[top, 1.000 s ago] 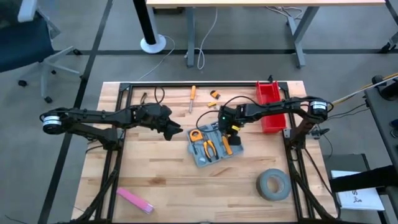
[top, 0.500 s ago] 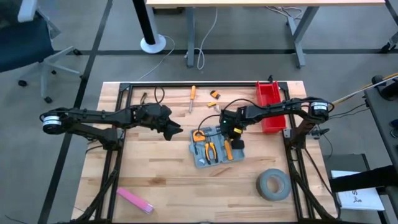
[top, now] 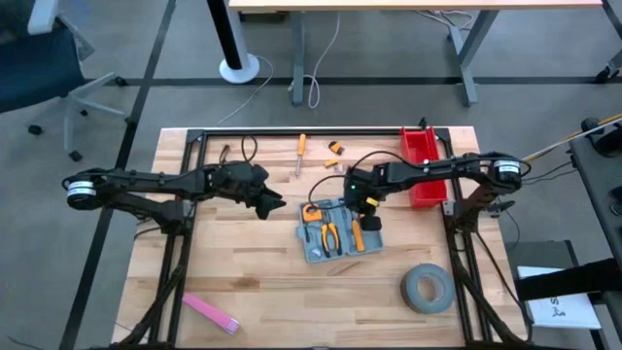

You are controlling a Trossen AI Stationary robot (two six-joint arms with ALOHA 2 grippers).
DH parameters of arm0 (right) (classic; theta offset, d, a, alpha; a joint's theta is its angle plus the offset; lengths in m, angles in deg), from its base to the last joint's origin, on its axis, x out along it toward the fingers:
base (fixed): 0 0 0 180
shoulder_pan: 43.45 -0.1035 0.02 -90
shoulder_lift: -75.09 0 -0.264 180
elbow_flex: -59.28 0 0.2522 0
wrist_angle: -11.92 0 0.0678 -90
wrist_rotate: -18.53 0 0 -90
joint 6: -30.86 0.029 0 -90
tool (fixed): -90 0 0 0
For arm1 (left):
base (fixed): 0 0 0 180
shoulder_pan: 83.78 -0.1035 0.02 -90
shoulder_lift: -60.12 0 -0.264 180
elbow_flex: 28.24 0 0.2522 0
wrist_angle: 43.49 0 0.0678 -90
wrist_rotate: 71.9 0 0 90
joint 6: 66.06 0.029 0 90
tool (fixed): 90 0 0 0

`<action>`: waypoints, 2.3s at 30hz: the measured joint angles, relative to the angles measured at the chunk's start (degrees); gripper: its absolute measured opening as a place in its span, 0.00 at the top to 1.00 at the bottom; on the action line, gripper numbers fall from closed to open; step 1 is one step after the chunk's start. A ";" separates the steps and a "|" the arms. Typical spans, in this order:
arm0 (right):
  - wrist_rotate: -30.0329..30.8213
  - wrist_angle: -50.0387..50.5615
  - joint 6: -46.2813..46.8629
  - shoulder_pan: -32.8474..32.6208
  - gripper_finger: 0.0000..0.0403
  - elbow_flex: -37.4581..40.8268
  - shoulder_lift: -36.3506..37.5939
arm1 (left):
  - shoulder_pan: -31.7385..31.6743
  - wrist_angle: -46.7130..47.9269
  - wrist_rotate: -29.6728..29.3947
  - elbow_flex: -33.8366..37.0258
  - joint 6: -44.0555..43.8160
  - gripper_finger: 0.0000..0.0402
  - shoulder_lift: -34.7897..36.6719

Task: Prefit tool cases
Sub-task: Put the bottom yellow screwdriver bit set into the gray pre-fit tool case, then put the yellow screwdriver bit set into the gray pre-fit tool case

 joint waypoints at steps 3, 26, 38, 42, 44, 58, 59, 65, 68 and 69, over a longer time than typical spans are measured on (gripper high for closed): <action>0.00 0.04 -0.02 0.00 1.00 0.00 0.79 | 0.02 0.00 0.01 0.00 -0.10 0.49 0.00; -2.91 -1.60 -1.27 0.46 1.00 0.94 -8.71 | 0.01 0.08 -0.01 0.00 0.07 0.49 0.00; -1.18 -0.12 0.08 0.39 1.00 -1.01 -1.97 | 0.07 0.06 -0.01 0.00 0.08 0.49 0.00; 2.34 0.14 -0.40 0.45 1.00 -0.91 -1.70 | 0.07 -0.01 -0.03 0.00 0.10 0.49 0.00; 4.31 0.00 -0.48 0.76 1.00 -0.90 -1.68 | 0.07 -0.02 -0.01 0.00 0.07 0.49 0.00; 3.90 -7.68 -1.94 8.98 1.00 -0.94 -1.59 | 0.17 0.26 -0.02 0.00 1.54 0.49 0.02; 3.85 -8.80 -1.84 9.84 1.00 -0.96 -1.58 | 0.17 0.26 -0.01 0.00 1.84 0.49 0.02; 3.79 -12.33 -2.94 13.78 0.96 -1.99 -1.55 | 0.17 0.42 -0.02 0.05 2.56 0.49 0.02; 3.29 -12.64 -4.14 14.66 0.90 -4.15 -1.58 | 0.17 0.50 -0.12 0.09 2.94 0.49 0.02; 2.80 -12.64 -4.56 14.90 0.87 -4.98 -1.69 | 0.17 0.50 -0.42 0.09 2.94 0.49 0.02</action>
